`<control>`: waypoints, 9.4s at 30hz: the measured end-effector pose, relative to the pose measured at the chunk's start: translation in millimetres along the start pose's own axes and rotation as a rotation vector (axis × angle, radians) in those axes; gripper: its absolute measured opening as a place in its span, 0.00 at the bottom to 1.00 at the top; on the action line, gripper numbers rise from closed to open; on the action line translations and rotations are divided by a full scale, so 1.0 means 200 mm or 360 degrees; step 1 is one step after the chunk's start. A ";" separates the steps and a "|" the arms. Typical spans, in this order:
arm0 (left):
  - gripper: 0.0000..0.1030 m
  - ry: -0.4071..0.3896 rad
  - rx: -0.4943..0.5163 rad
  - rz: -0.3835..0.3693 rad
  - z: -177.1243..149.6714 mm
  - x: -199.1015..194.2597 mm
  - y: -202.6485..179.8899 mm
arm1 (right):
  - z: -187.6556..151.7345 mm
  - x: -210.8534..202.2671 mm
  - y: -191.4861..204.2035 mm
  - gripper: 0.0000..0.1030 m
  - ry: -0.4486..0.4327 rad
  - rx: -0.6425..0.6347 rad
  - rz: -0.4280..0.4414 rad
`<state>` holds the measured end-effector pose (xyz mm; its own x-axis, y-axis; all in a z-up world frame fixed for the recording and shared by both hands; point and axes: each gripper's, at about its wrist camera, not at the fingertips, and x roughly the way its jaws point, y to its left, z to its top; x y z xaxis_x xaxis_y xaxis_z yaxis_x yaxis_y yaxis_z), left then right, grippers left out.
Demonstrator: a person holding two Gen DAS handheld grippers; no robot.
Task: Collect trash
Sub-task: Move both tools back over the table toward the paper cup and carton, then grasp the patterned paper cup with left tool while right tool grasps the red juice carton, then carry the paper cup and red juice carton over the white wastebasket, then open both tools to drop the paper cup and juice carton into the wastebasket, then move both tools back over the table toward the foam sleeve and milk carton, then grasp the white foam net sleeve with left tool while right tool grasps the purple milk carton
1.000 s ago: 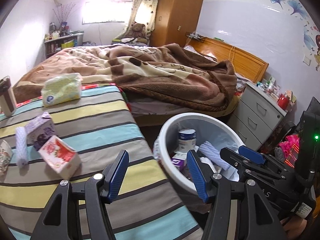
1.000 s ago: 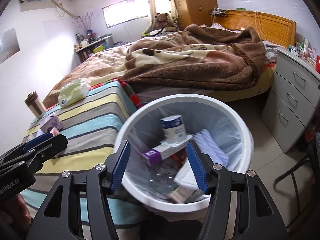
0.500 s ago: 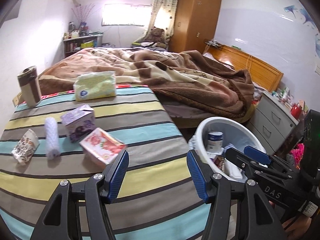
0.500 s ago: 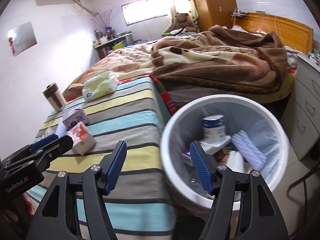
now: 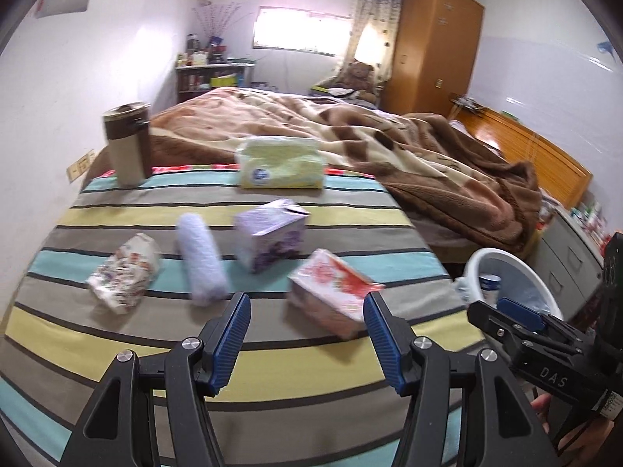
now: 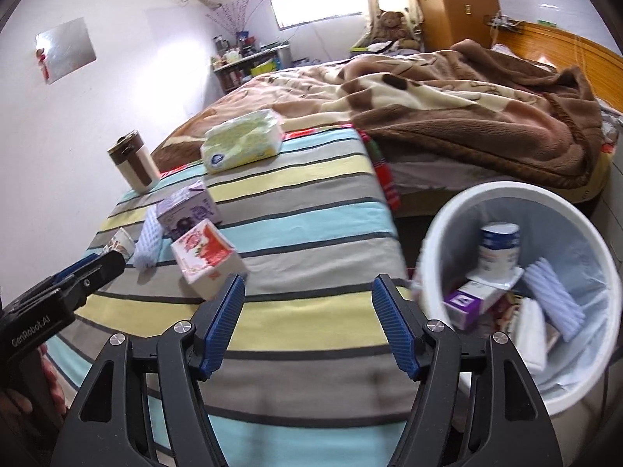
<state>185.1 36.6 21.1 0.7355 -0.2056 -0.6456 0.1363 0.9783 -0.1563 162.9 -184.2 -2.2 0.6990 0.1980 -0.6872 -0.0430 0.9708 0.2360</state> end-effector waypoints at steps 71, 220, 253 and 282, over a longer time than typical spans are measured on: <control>0.52 0.0348 0.0017 0.0179 0.05 0.42 0.74 | 0.03 0.39 0.48 0.61 0.0230 -0.0494 0.0073; 0.58 0.0150 0.0375 -0.0380 -0.09 0.03 -0.91 | 0.05 -0.29 -0.52 0.71 -0.0179 0.0173 -0.0307; 0.58 0.0182 -0.0197 0.0175 0.06 0.28 0.32 | 0.20 0.22 0.12 0.71 0.0022 -0.0069 0.0036; 0.58 0.0294 -0.0281 0.0184 0.13 0.48 0.70 | 0.37 0.62 0.57 0.71 0.0215 0.0012 0.0079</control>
<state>291.6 154.5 -43.1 0.6036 -0.1101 -0.7897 -0.0710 0.9791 -0.1908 296.9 -59.8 -9.8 0.5938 0.2625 -0.7606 -0.0693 0.9584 0.2768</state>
